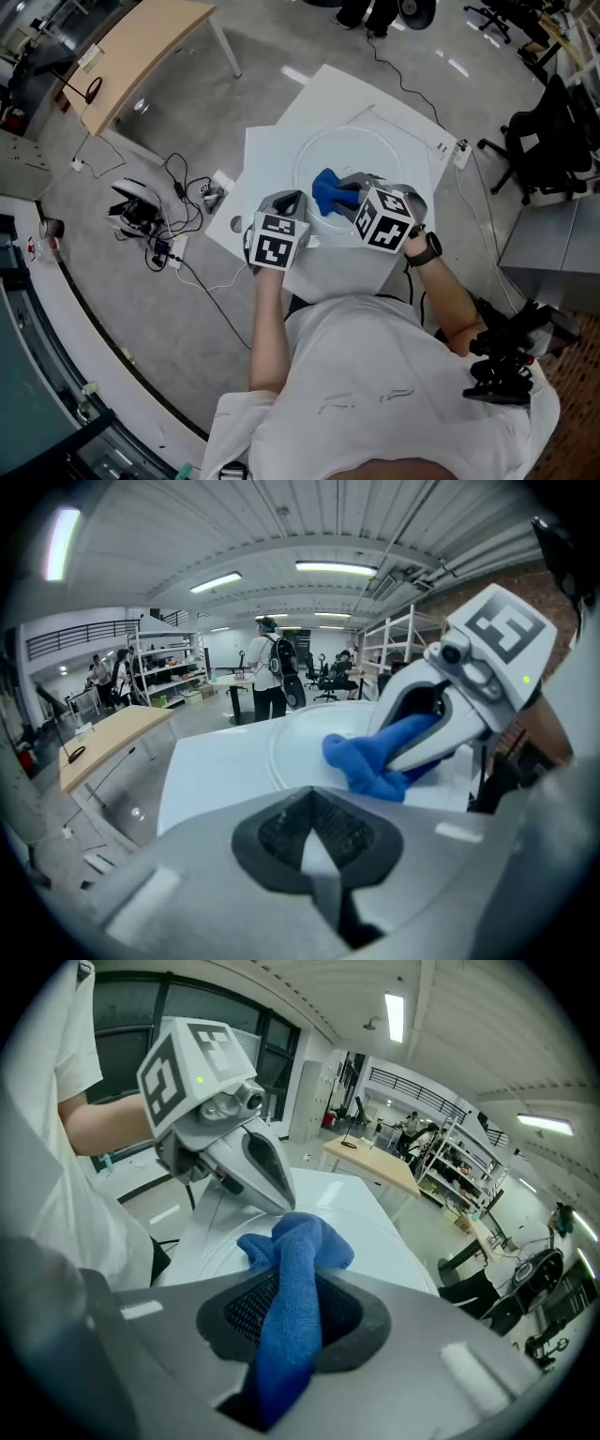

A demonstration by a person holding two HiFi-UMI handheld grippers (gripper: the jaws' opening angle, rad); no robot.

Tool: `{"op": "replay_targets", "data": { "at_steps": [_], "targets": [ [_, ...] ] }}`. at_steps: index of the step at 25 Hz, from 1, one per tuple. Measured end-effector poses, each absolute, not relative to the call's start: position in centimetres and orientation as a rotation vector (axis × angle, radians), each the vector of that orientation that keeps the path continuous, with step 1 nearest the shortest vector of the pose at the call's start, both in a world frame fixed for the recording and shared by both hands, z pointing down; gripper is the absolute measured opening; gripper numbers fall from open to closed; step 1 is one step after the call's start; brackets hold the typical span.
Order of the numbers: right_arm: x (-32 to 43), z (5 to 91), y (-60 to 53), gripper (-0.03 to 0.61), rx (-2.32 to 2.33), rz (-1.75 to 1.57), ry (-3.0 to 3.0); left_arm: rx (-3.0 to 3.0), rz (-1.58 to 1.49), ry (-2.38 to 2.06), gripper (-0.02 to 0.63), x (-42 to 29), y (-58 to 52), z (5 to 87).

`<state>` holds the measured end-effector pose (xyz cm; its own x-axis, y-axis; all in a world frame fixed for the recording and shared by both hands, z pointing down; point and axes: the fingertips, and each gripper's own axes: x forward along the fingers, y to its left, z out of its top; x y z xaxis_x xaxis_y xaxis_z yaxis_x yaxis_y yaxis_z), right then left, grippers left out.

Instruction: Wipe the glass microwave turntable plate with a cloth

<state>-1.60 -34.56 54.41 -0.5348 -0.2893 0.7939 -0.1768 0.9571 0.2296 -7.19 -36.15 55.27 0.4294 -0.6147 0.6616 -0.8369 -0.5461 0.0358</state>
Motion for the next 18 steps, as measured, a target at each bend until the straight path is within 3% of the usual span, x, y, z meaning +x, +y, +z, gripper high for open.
{"op": "replay_targets", "data": {
  "at_steps": [10,18],
  "targets": [
    [1.6,54.0,-43.4,0.084,0.693,-0.064,-2.137,2.331,0.861,-1.245,-0.001,-6.7,-36.2,55.2],
    [8.1,53.7,-42.4,0.083,0.793,-0.042,-2.036,2.333,0.860,-1.250,0.000,-7.1,-35.9,55.0]
  ]
}}
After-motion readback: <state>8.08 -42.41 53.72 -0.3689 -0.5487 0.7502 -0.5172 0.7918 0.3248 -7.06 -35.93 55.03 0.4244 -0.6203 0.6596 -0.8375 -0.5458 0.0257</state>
